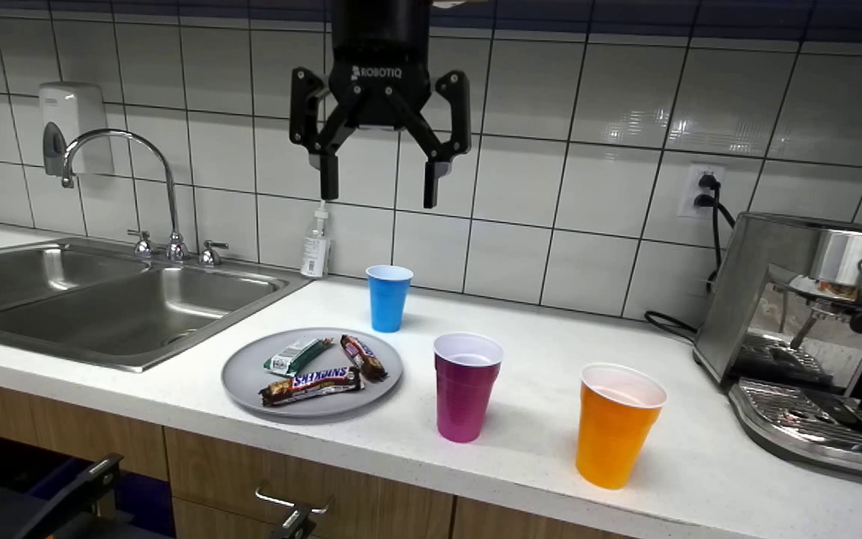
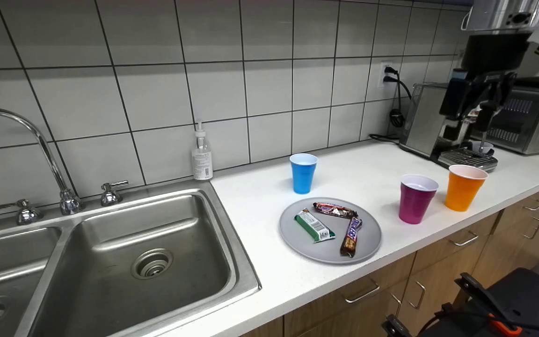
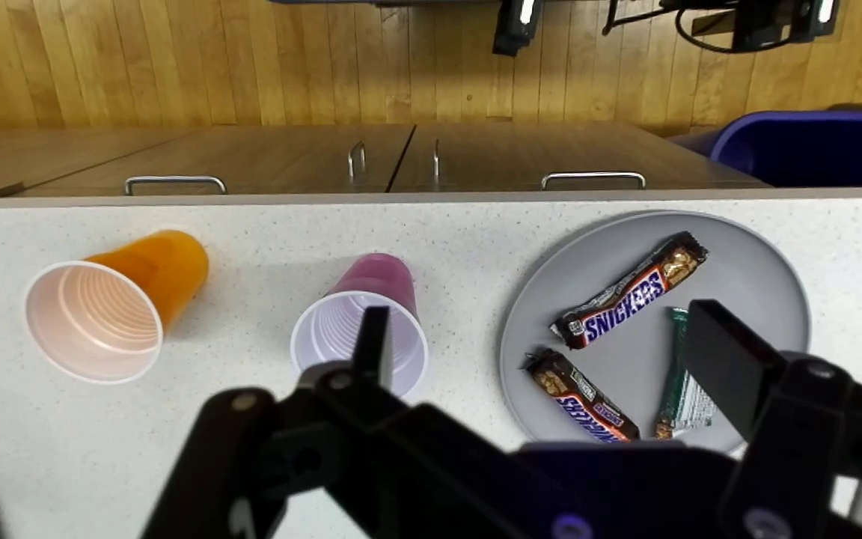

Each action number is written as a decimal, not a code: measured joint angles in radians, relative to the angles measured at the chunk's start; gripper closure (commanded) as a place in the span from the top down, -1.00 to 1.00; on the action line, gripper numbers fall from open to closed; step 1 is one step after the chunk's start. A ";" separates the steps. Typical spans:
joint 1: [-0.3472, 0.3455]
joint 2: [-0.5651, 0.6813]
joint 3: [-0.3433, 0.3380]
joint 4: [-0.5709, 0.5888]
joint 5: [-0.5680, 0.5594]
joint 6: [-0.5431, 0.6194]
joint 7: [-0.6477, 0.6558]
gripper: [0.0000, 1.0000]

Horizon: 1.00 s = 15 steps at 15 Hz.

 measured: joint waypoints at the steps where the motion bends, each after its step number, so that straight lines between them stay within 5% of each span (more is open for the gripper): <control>1: 0.002 0.006 0.006 0.000 0.003 0.000 0.009 1.00; 15: 0.062 0.169 0.145 -0.003 0.145 0.013 0.284 1.00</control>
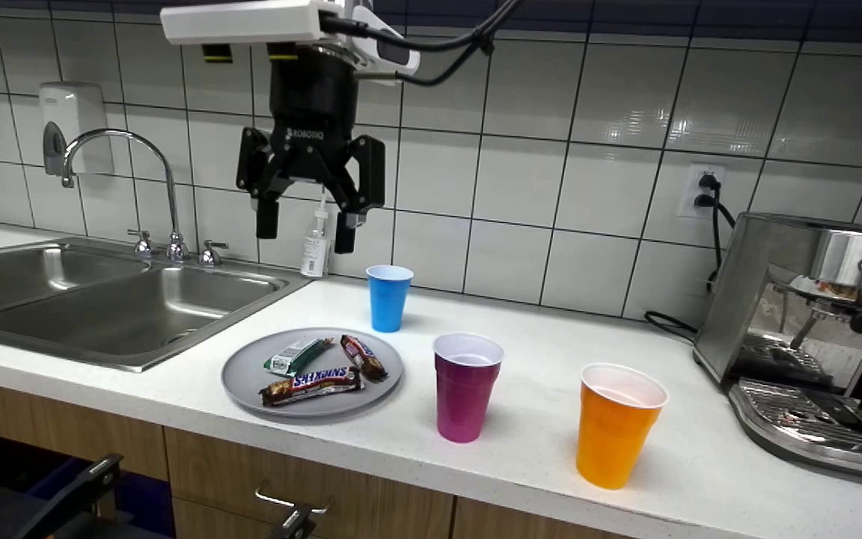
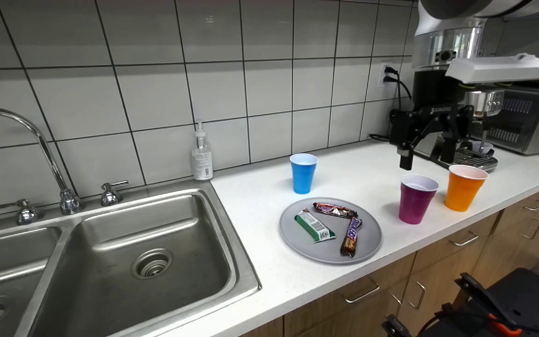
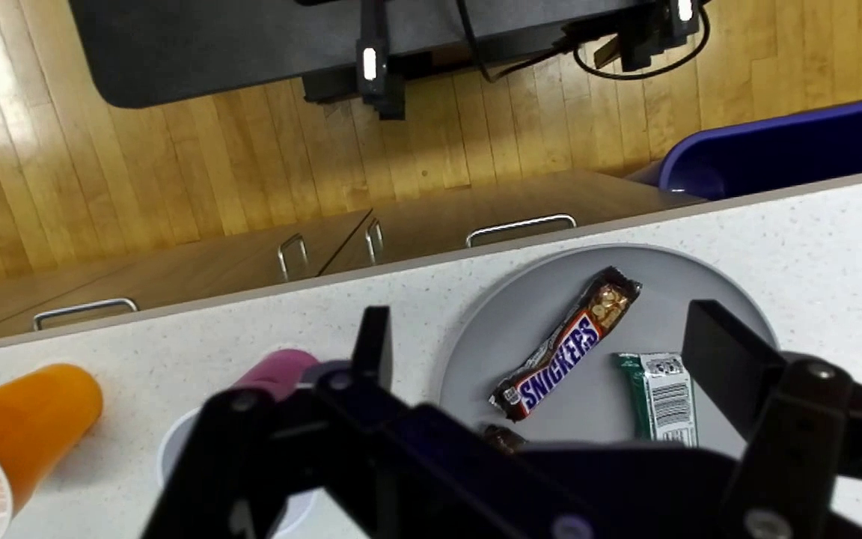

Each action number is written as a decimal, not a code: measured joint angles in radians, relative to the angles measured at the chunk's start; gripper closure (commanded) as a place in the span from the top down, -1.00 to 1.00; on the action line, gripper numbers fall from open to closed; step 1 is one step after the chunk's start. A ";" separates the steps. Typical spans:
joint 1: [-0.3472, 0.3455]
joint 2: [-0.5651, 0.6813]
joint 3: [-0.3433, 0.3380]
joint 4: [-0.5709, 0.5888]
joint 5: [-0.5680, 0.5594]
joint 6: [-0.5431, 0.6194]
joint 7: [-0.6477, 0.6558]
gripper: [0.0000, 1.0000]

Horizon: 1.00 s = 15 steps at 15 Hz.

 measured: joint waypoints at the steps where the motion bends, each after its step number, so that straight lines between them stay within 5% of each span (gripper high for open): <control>1: 0.003 0.018 0.008 0.000 0.014 0.014 0.024 1.00; 15: 0.003 0.338 0.073 0.002 0.043 0.324 0.444 1.00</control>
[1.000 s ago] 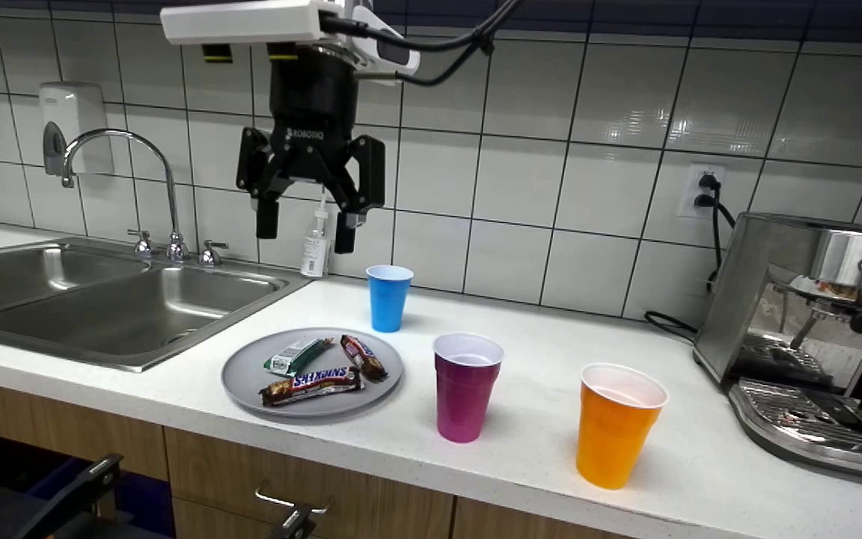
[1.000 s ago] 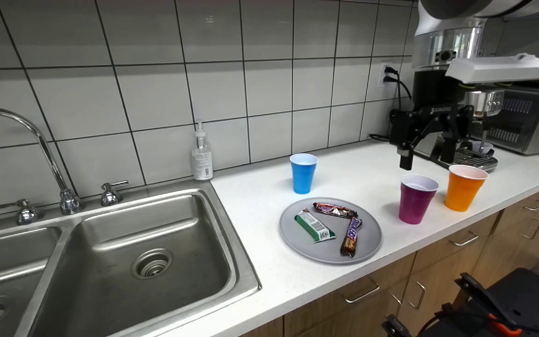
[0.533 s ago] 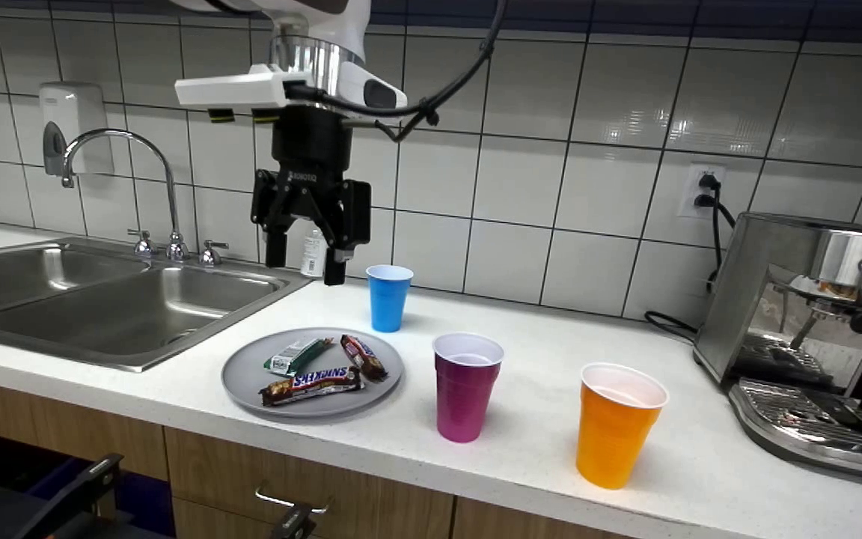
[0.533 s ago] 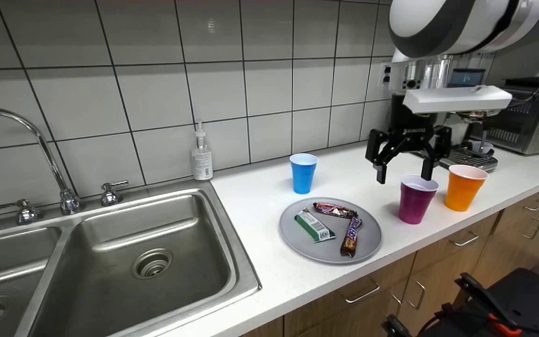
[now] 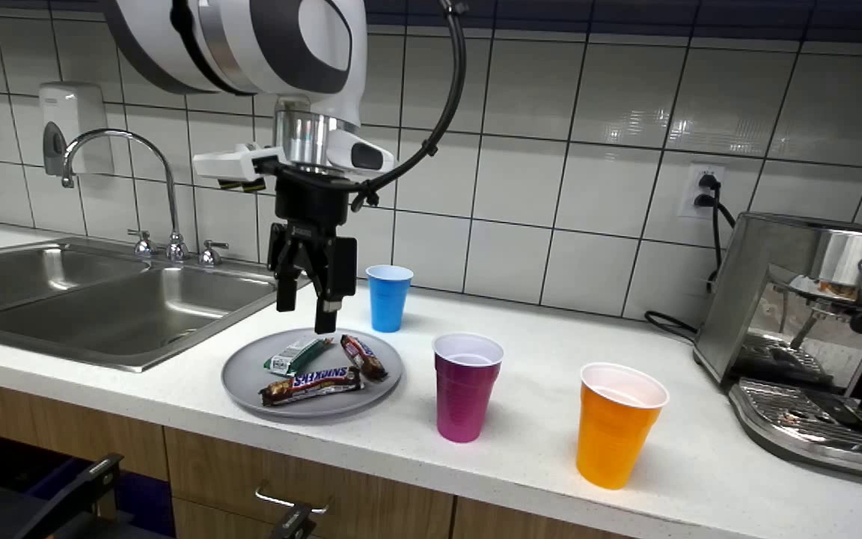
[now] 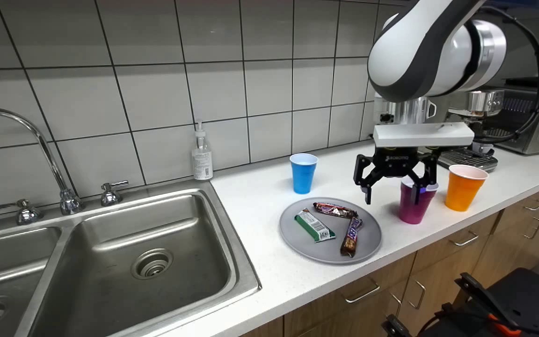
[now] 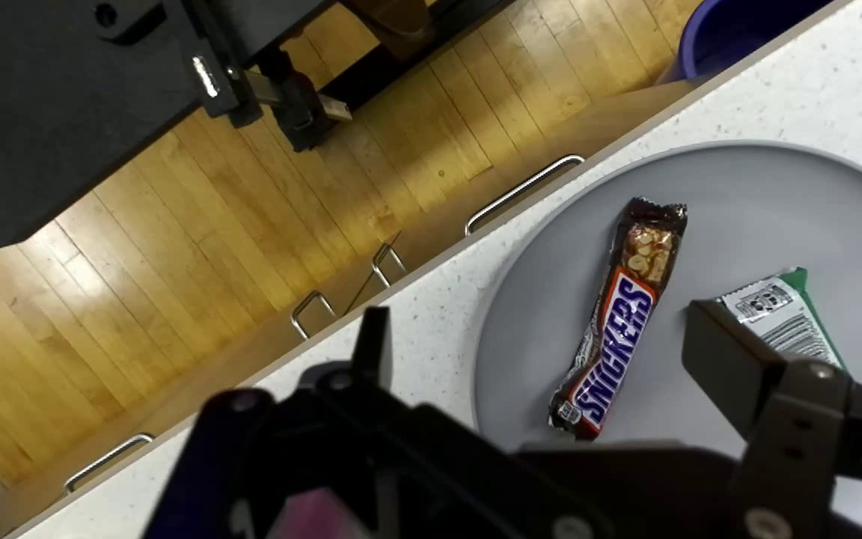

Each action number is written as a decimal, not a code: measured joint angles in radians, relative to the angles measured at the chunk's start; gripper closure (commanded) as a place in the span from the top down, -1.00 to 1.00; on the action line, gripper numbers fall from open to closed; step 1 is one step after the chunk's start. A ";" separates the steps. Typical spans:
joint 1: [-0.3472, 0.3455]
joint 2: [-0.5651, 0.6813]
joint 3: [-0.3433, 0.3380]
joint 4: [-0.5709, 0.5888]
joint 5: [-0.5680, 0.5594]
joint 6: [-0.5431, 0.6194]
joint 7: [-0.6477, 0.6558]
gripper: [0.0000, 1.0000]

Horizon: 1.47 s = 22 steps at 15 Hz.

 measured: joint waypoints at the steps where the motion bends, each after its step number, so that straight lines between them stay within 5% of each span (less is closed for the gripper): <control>1: 0.000 0.024 0.000 0.003 0.000 0.022 0.018 1.00; 22: 0.096 0.488 -0.032 0.250 0.003 0.161 0.280 1.00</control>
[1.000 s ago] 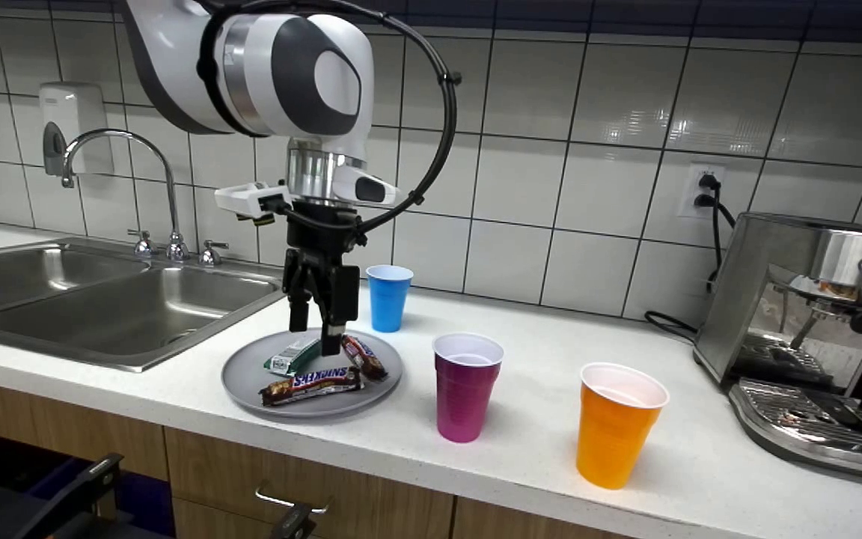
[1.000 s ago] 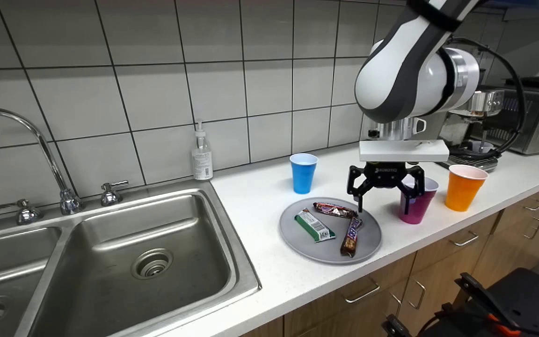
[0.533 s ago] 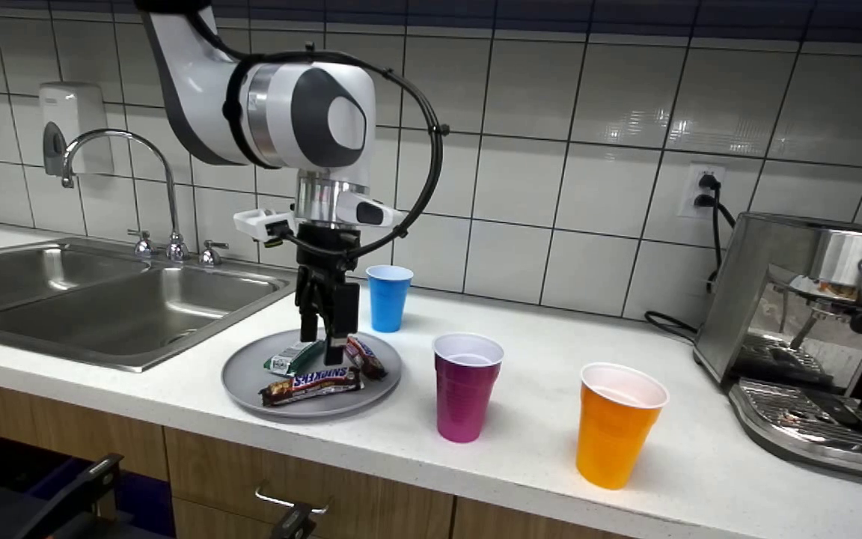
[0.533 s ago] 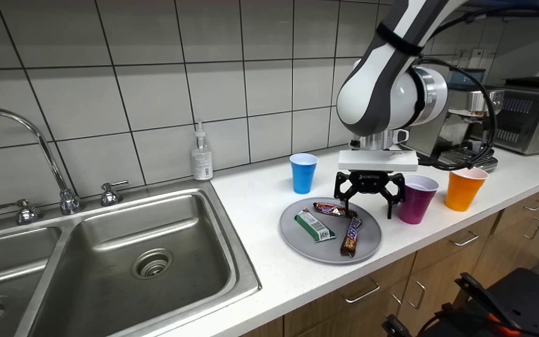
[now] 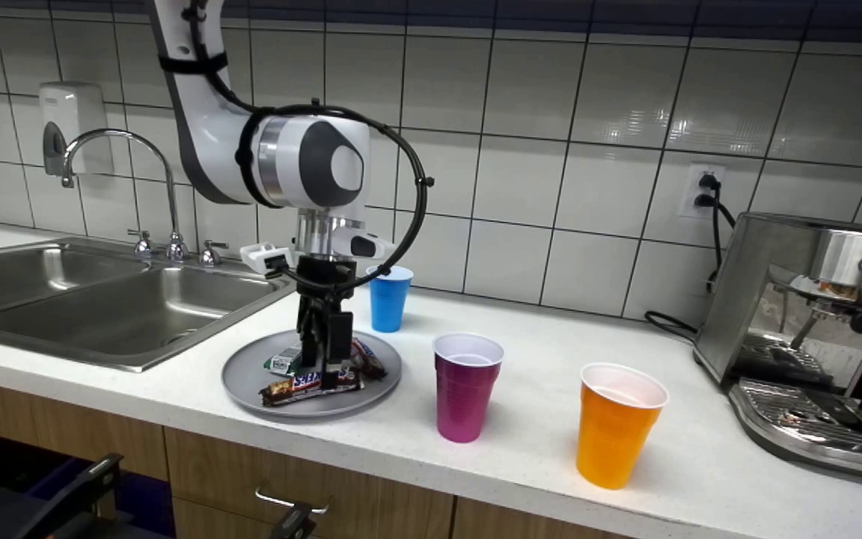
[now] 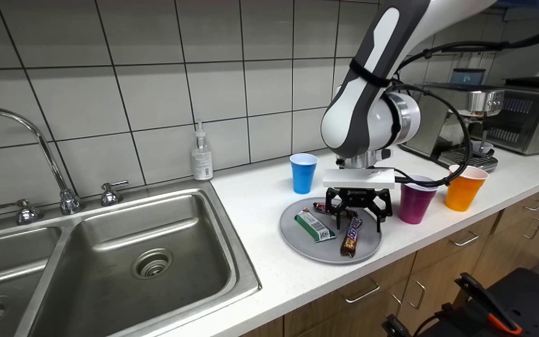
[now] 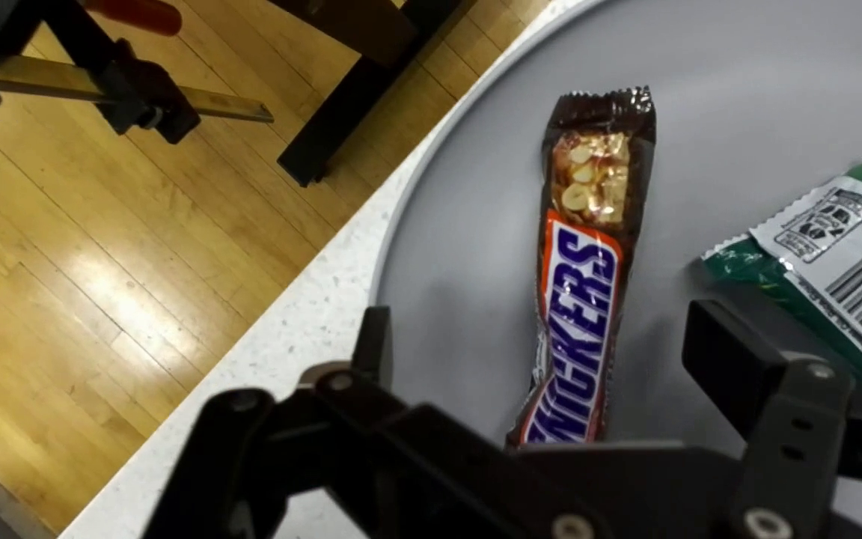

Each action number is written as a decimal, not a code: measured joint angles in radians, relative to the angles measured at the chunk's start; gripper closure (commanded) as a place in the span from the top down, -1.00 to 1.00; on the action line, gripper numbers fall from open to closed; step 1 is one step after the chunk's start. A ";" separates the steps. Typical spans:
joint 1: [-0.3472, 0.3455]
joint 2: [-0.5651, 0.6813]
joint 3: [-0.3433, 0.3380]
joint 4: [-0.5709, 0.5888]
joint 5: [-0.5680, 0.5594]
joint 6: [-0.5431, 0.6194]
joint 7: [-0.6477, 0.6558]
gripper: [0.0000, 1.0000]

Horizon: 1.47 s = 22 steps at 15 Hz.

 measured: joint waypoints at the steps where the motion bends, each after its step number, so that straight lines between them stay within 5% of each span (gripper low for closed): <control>1: 0.007 0.011 -0.007 0.006 0.000 0.001 0.001 1.00; 3: 0.017 0.028 -0.019 0.017 0.000 0.002 0.003 1.00; 4: 0.021 0.034 -0.024 0.021 0.000 0.003 0.003 0.50; 6: 0.023 0.040 -0.028 0.028 0.000 0.003 0.003 0.35; 14: 0.046 0.040 -0.048 0.030 -0.002 0.003 0.003 -0.91; 22: 0.062 0.031 -0.049 0.030 -0.003 0.003 0.002 -0.92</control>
